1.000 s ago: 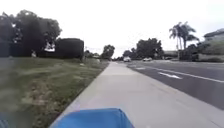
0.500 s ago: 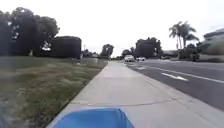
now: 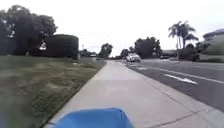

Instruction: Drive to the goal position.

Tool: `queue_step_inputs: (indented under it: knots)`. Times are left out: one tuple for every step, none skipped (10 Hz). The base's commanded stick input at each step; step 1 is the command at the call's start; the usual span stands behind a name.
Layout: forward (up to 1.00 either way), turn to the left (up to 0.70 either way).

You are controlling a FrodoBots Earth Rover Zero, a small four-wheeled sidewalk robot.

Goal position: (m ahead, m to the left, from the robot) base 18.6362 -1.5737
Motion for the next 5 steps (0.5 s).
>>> queue_step_inputs:
  knots:
    - [1.0,0.0]
    - [1.0,0.0]
    - [1.0,0.0]
    - [1.0,0.0]
    - [0.98,0.0]
